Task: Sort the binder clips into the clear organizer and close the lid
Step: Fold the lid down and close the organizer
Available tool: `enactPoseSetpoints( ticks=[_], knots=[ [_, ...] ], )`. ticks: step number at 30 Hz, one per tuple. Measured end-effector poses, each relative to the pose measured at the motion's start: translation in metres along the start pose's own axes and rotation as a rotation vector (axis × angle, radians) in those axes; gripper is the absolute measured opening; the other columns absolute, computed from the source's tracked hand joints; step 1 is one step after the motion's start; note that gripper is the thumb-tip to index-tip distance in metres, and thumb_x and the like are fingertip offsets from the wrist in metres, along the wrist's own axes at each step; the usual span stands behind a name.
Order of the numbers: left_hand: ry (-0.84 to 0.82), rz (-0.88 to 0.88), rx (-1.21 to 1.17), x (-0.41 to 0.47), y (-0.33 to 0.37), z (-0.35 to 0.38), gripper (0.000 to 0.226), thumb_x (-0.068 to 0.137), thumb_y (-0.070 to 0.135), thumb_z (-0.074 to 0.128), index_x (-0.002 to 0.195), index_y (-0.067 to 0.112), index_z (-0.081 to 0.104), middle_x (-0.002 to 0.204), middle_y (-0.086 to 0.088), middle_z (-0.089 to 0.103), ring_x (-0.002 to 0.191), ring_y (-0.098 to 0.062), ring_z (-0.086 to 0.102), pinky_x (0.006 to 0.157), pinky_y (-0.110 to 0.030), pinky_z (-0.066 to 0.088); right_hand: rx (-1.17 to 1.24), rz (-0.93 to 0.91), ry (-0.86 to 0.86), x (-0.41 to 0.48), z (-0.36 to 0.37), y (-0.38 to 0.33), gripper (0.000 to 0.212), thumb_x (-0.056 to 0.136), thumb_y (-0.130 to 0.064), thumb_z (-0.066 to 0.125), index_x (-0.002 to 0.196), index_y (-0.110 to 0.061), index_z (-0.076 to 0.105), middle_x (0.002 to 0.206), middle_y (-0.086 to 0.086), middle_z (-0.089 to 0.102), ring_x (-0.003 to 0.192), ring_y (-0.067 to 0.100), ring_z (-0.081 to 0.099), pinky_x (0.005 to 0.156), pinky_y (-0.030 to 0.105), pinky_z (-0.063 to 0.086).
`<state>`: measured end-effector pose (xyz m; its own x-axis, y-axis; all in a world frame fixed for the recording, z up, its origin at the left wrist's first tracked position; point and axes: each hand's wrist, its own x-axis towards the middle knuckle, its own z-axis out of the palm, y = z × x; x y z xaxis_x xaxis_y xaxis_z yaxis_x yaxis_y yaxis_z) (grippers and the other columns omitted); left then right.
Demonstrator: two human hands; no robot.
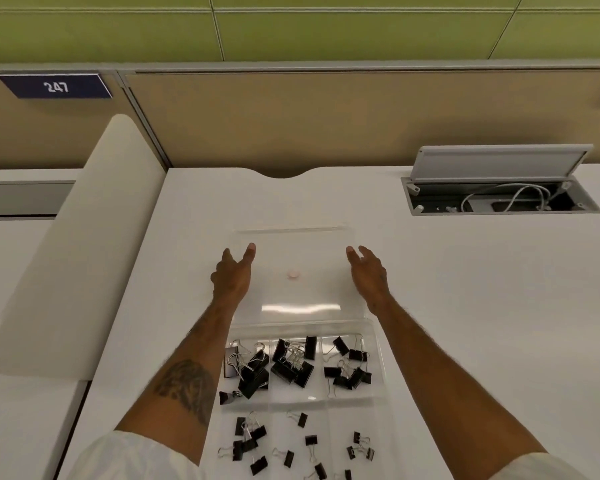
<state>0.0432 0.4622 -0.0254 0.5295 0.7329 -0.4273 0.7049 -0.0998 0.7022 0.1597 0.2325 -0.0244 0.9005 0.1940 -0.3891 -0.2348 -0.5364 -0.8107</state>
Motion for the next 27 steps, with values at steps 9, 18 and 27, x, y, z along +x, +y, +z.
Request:
enactPoseSetpoints(
  ticks=[9, 18, 27],
  knots=[
    [0.113, 0.145, -0.413, -0.051, 0.038, -0.030, 0.069, 0.094, 0.064, 0.032, 0.151, 0.024, 0.026, 0.158, -0.005, 0.027, 0.144, -0.026, 0.027, 0.116, -0.045, 0.022, 0.552, -0.023, 0.117, -0.034, -0.031, -0.038, 0.052, 0.103, -0.046, 0.033, 0.144, -0.015, 0.044, 0.147, 0.003, 0.045, 0.131, 0.015, 0.042, 0.111, 0.031, 0.029],
    [0.147, 0.095, -1.068, -0.101, 0.041, -0.072, 0.060, 0.090, 0.065, 0.045, 0.105, 0.011, 0.065, 0.113, -0.004, 0.065, 0.108, -0.015, 0.061, 0.089, -0.036, 0.053, 0.930, 0.029, -0.003, -0.065, -0.065, -0.055, 0.039, 0.099, -0.047, 0.044, 0.106, -0.015, 0.065, 0.123, 0.007, 0.063, 0.123, 0.019, 0.051, 0.114, 0.036, 0.022],
    [-0.103, 0.068, -1.184, -0.138, -0.014, -0.100, 0.003, 0.085, 0.001, 0.064, 0.085, 0.004, 0.066, 0.083, -0.007, 0.065, 0.078, -0.015, 0.065, 0.069, -0.019, 0.056, 1.106, -0.081, -0.295, -0.105, -0.089, -0.018, 0.045, 0.082, -0.001, 0.064, 0.124, -0.015, 0.053, 0.119, 0.007, 0.053, 0.107, 0.023, 0.059, 0.091, 0.029, 0.049]
  ],
)
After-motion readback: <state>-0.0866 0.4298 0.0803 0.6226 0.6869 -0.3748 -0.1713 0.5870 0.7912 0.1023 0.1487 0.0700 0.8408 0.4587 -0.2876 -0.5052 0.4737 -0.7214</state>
